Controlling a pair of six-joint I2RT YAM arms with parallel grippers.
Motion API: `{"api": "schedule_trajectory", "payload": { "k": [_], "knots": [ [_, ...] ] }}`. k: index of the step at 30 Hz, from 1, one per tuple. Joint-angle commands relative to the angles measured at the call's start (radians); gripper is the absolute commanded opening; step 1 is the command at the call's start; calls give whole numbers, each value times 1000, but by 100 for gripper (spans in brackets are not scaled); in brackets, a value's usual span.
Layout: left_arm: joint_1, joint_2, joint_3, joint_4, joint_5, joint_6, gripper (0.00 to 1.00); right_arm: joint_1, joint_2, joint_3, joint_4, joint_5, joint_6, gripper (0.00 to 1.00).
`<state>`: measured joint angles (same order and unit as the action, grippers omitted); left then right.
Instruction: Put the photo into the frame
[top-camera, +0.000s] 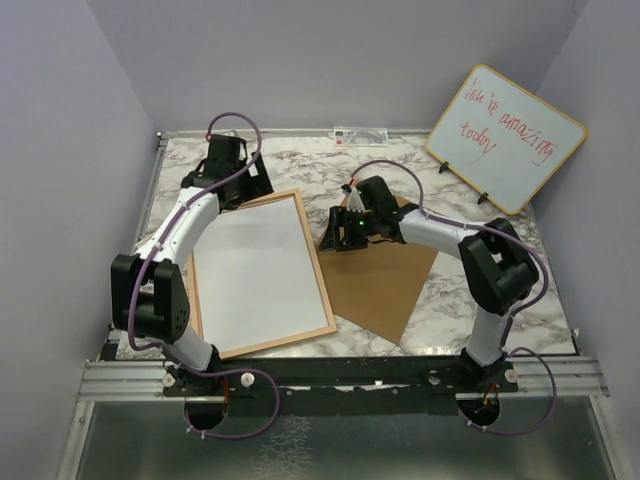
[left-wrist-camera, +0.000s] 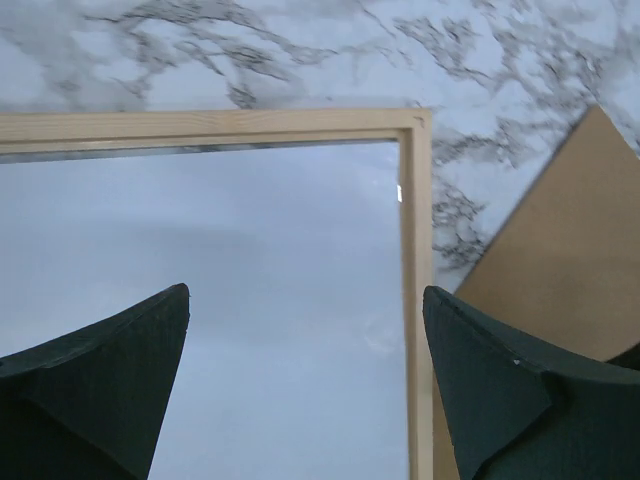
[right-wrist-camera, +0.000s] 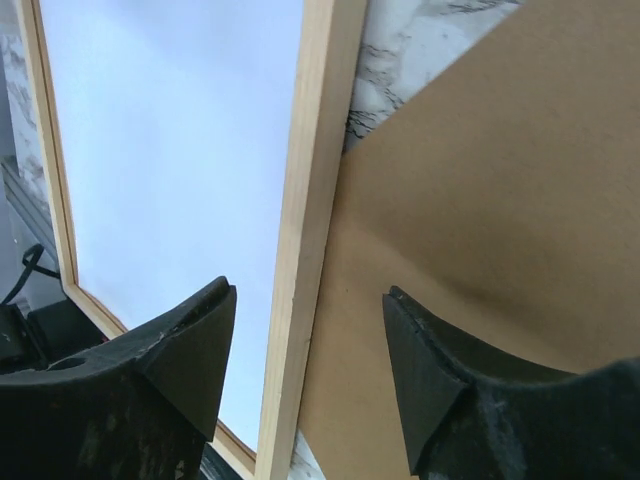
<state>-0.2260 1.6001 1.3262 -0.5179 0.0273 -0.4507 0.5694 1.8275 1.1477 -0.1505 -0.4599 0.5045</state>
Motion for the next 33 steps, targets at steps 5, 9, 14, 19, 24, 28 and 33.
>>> {"api": "schedule_trajectory", "payload": {
  "k": [5, 9, 14, 19, 24, 28, 33],
  "knots": [
    [112, -82, -46, -45, -188, -79, 99, 55, 152, 141, -63, -66, -32, 54],
    [139, -95, -57, -45, -195, -89, 99, 83, 196, 172, -75, -84, -40, 52],
    [162, -107, -70, -61, -246, -116, 99, 104, 233, 199, -90, -60, -33, 46],
    [191, -115, -90, -68, -258, -140, 99, 106, 254, 217, -114, 7, -16, 32],
    [204, -114, -91, -74, -251, -143, 99, 106, 255, 216, -99, 68, 24, 13],
    [212, -113, -87, -79, -255, -140, 99, 106, 243, 214, -79, 128, 84, 4],
    [217, -102, -86, -86, -251, -138, 99, 102, 230, 221, -81, 219, 159, 1]
  ]
}}
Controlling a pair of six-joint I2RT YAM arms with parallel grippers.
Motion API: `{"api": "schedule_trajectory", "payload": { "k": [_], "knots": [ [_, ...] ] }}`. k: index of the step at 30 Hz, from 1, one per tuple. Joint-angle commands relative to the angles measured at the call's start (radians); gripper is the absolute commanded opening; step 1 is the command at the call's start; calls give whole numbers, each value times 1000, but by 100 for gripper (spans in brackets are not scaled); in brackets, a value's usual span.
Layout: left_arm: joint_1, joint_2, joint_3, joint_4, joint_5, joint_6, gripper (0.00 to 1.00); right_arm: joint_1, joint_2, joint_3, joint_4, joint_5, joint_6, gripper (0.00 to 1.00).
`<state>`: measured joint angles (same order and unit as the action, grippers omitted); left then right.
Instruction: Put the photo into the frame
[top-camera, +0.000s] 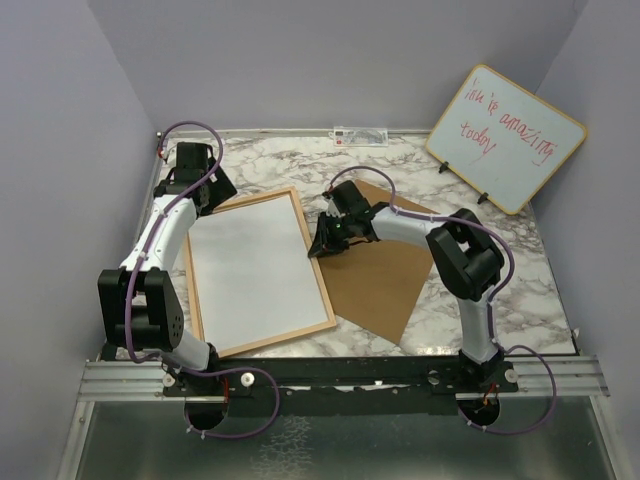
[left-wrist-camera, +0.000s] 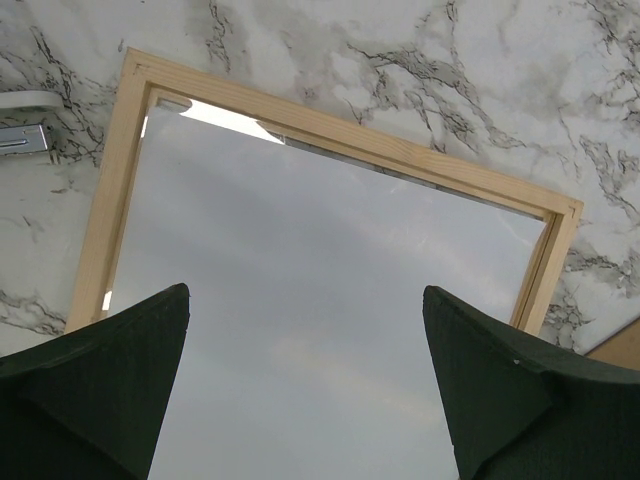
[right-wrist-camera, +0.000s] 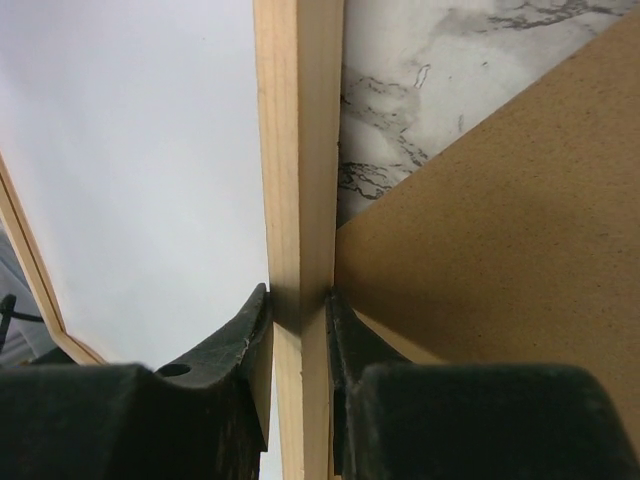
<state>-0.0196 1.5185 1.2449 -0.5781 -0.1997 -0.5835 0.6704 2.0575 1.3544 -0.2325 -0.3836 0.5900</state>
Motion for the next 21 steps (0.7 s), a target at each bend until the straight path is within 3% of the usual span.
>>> {"api": "schedule_trajectory", "payload": {
  "k": [1, 21],
  "knots": [
    [10, -18, -5, -26, -21, -6, 99, -4, -2, 14, 3, 155, 93, 1],
    [10, 11, -7, -37, 6, 3, 99, -54, 61, 123, -13, 284, 276, 1]
  ]
}}
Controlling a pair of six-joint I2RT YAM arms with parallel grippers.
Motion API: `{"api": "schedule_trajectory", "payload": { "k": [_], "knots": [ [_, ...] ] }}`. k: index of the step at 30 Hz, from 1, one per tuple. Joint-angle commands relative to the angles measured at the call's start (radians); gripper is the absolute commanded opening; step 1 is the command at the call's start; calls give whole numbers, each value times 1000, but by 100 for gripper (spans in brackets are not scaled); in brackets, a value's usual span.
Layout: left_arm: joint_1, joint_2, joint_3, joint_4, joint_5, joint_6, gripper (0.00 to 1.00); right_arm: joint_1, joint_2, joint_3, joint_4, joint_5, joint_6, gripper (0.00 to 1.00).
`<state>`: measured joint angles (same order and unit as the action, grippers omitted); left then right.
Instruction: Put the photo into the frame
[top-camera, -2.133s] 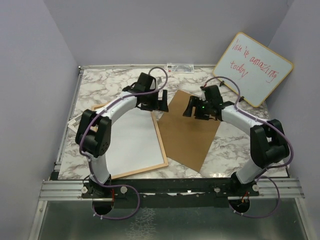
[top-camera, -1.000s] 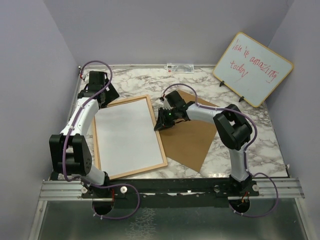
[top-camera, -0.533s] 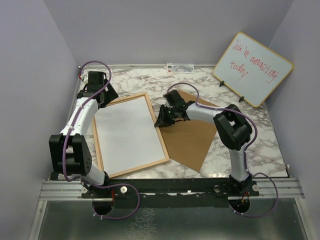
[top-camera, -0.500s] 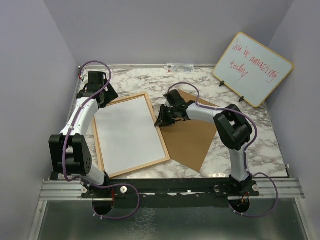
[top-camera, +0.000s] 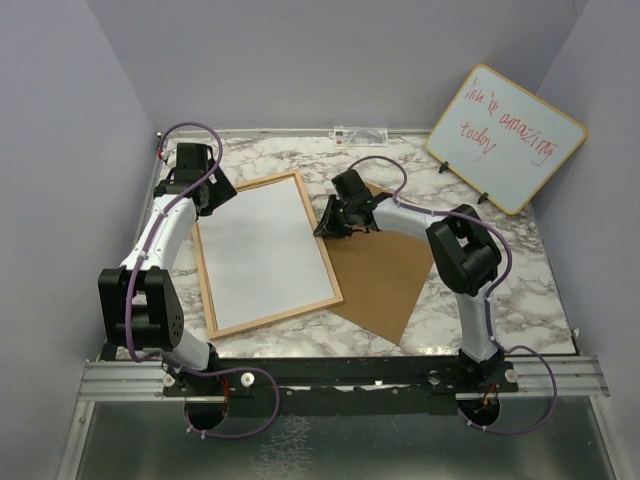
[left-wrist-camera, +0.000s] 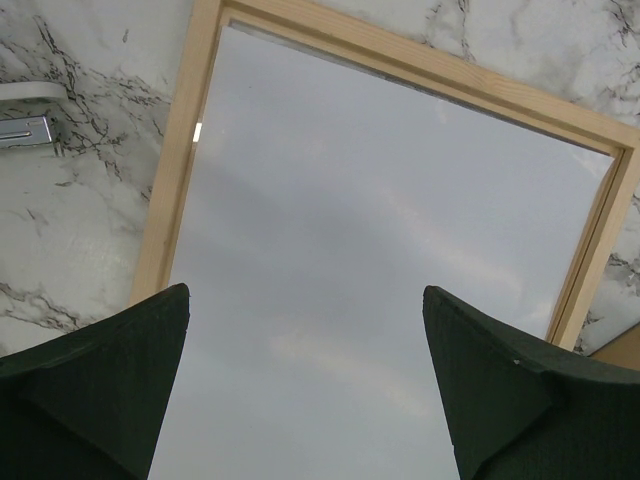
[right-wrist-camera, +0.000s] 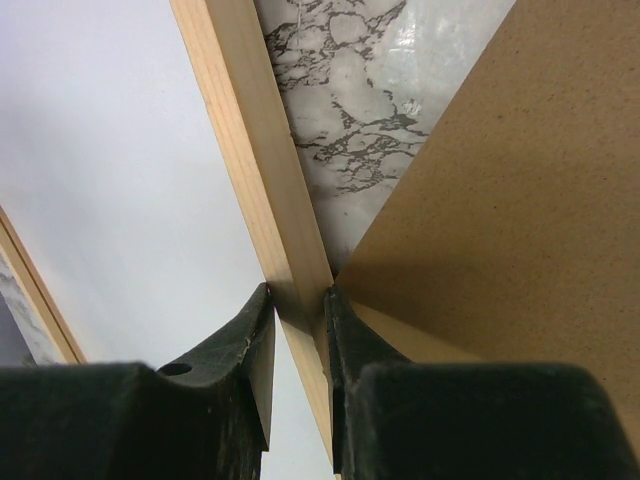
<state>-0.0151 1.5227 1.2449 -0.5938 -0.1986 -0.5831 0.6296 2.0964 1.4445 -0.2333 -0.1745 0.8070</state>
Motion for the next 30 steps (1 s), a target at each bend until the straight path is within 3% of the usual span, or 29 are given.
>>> {"api": "schedule_trajectory", "payload": {
  "k": [1, 7, 16, 21, 25, 30],
  "knots": [
    [6, 7, -7, -21, 6, 3, 99, -15, 23, 34, -2, 74, 60, 1],
    [6, 17, -2, -21, 19, 4, 99, -14, 71, 108, 4, 8, 86, 2],
    [30, 25, 7, -42, 5, 11, 99, -5, 143, 205, 6, -69, 149, 13],
    [30, 33, 14, -51, 30, 16, 99, -10, 100, 178, -2, -93, 125, 35],
    [28, 69, 36, -30, 188, 50, 99, -52, -20, 49, 41, -58, 98, 56],
    [-48, 136, 88, 21, 391, 82, 99, -129, -159, -119, 91, -32, 71, 63]
  ]
}}
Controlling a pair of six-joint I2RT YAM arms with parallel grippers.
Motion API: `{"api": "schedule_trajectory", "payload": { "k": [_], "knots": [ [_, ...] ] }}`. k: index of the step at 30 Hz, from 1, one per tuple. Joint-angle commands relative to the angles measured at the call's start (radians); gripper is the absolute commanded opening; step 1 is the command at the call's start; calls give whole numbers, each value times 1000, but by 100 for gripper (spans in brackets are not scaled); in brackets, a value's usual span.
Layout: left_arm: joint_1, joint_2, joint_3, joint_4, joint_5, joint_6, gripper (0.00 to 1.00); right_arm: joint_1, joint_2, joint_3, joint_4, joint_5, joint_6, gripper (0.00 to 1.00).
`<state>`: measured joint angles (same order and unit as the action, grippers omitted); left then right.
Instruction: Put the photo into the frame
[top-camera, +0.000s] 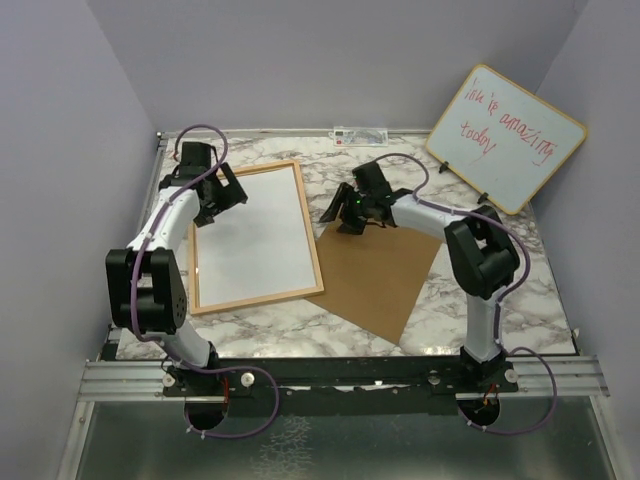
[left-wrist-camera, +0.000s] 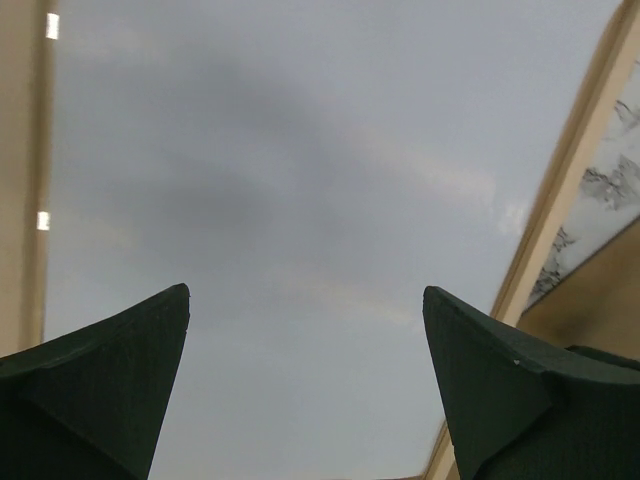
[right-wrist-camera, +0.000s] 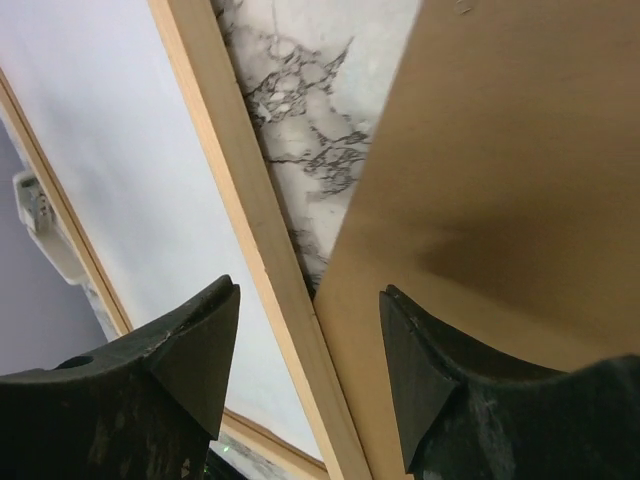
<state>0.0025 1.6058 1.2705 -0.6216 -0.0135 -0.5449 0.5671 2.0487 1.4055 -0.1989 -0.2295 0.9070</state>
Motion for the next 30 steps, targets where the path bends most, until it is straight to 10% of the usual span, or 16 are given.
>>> {"api": "schedule_trajectory", "payload": {
  "k": [1, 8, 15, 30],
  "knots": [
    [-93, 68, 77, 55, 211, 48, 99, -75, -117, -98, 71, 9, -35, 63],
    [-261, 187, 191, 93, 301, 43, 94, -81, 39, 48, 57, -117, -18, 57],
    [-327, 305, 234, 132, 349, -19, 56, -63, 205, 231, -3, -169, 11, 34],
    [-395, 397, 186, 244, 572, -100, 43, -28, 291, 265, -347, -16, -192, 29]
  ]
}}
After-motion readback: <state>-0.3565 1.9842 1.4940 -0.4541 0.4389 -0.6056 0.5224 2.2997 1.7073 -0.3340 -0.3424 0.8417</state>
